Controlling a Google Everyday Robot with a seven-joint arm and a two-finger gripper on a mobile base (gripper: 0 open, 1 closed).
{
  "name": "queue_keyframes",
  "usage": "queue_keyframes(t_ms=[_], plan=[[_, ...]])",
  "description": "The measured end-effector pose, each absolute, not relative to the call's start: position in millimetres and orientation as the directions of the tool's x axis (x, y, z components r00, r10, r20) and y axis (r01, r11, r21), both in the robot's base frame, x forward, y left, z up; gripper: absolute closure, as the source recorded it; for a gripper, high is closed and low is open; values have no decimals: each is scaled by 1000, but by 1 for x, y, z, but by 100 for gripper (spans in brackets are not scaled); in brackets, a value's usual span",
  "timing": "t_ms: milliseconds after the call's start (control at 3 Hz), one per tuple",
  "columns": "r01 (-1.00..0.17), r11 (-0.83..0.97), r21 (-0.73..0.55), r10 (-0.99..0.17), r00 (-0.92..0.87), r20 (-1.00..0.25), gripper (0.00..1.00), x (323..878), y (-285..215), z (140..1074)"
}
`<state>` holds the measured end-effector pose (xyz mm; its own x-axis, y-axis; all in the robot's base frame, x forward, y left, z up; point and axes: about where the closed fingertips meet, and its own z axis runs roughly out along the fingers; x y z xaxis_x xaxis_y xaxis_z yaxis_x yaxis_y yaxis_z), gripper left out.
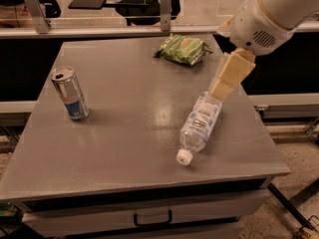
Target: Pick redbull can
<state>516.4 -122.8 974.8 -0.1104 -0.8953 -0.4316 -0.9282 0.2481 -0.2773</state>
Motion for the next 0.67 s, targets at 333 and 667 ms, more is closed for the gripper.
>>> queue_keyframes(t_ms=[333,667], plan=[[-934,232,-273,-860,-65,-506,0,538,-81,971],[-945,208,-251,-824,-31,-566,0,553,-37,966]])
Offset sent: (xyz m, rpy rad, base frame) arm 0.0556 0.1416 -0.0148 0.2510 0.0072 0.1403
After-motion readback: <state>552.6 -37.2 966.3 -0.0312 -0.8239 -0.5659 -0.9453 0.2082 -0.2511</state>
